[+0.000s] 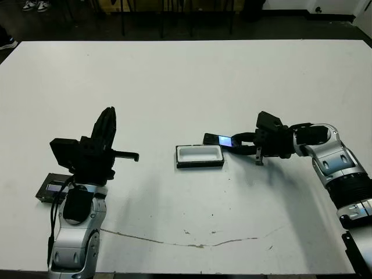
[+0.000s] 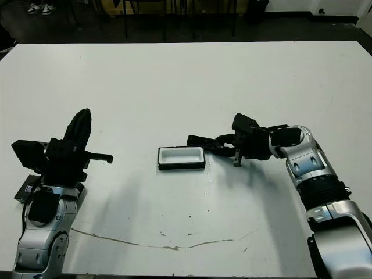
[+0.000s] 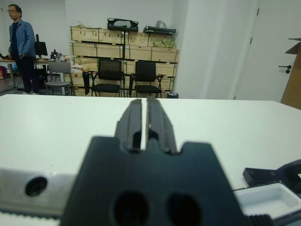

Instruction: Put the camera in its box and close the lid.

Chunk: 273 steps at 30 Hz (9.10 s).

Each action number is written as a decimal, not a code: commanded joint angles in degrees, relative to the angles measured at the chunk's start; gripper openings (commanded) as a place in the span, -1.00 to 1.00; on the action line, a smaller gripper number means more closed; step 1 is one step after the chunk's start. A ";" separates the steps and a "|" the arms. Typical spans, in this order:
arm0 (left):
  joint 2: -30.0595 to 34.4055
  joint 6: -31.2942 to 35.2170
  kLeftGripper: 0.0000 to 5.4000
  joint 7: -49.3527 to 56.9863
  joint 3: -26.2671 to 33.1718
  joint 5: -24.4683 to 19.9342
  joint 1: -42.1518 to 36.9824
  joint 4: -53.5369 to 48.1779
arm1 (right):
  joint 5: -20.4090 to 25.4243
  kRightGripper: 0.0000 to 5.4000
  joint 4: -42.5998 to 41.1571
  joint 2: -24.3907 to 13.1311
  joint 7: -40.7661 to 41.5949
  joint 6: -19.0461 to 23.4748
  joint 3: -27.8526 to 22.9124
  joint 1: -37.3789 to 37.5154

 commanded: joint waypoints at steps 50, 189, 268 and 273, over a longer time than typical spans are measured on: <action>-0.22 1.14 -1.00 0.59 -1.20 1.41 1.15 -0.04 | -0.97 -0.81 -20.76 -2.55 13.14 24.84 12.38 -10.59; 73.42 18.02 1.00 -74.96 -3.69 -0.93 -15.56 4.31 | 19.40 -1.00 -52.02 -6.05 -20.32 25.92 -19.67 23.12; 57.51 27.71 -0.05 -73.97 -6.54 -1.54 -17.82 16.89 | 18.04 -1.00 -54.50 -8.24 -21.13 28.25 -16.49 22.86; 55.31 32.77 -0.05 -70.47 0.21 -9.62 -19.61 15.52 | 18.26 -1.00 -54.36 -7.84 -21.47 28.60 -16.03 23.01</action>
